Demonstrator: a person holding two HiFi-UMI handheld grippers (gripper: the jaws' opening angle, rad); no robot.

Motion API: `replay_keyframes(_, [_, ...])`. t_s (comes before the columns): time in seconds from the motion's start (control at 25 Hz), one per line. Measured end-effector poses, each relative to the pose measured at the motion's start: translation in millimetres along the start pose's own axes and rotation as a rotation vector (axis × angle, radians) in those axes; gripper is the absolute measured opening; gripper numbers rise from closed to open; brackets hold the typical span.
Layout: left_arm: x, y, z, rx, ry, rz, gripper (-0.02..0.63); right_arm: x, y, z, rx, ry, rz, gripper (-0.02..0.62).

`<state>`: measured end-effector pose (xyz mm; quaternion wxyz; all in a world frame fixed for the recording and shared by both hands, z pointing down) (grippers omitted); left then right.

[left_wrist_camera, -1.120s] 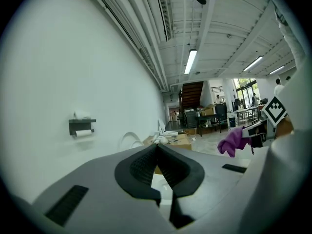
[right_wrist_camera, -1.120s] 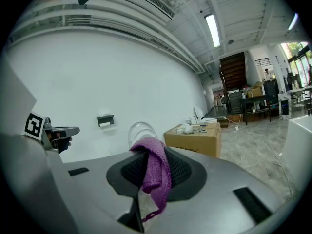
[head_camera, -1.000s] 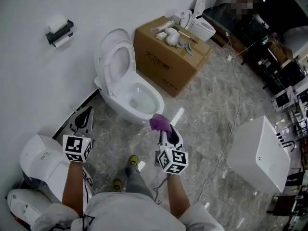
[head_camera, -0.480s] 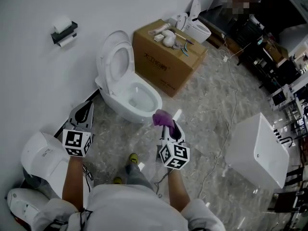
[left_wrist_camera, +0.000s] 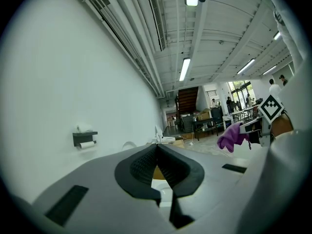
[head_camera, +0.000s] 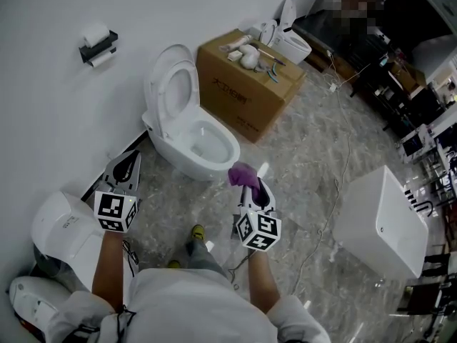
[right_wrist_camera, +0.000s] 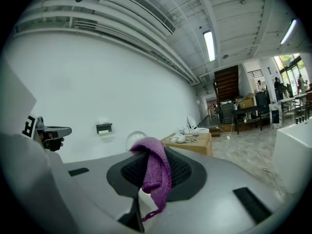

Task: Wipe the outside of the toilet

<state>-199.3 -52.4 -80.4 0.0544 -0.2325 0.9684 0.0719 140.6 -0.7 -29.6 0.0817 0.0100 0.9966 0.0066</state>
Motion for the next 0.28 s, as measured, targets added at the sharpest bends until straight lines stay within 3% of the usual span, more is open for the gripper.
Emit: replay_keyframes(0.28, [-5.3, 12.6, 6.6, -0.011, -0.009, 0.007, 0.014, -1.0, 11.0, 3.4, -0.014, -0.009, 0.001, 0.084])
Point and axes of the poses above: the fingertips, and each gripper's own axes: y backward along the fingers, x to its left, z out of its top, the point moved 6 cm from there along y, backward along the fingers, and after that the axes turned 12 degrees about -x, right-handed, at the moved point
